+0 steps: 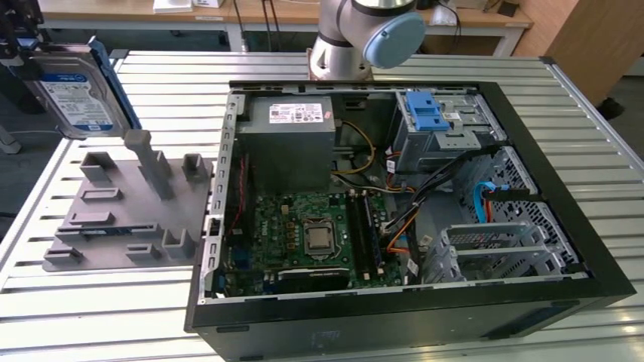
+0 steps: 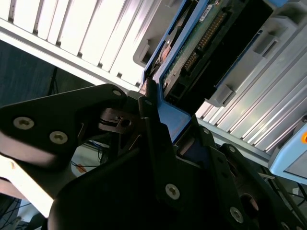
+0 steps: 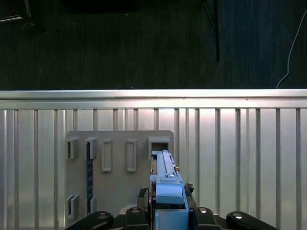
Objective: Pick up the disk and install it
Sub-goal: 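Pick up the disk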
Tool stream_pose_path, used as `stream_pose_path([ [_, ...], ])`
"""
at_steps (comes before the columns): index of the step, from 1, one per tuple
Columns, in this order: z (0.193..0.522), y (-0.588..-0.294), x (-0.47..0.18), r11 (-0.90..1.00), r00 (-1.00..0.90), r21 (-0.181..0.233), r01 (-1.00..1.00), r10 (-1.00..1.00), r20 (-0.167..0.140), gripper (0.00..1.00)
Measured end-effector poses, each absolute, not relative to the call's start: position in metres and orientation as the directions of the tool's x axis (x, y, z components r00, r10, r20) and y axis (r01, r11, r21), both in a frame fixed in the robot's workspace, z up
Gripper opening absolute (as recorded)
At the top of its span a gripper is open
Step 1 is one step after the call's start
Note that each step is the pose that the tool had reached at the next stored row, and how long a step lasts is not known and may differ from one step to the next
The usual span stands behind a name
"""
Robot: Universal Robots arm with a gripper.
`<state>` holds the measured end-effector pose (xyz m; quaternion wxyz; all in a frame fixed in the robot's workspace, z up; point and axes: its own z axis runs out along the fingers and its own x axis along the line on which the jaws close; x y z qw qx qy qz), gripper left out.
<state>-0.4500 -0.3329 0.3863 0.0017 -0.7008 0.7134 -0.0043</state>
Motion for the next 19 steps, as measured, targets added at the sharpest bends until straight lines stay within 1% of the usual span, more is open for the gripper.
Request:
stream_pose_path([
  [19,0.401,-0.333,-0.45,0.018,-0.018,-0.009,-1.0,-1.0,0.004,0.36],
])
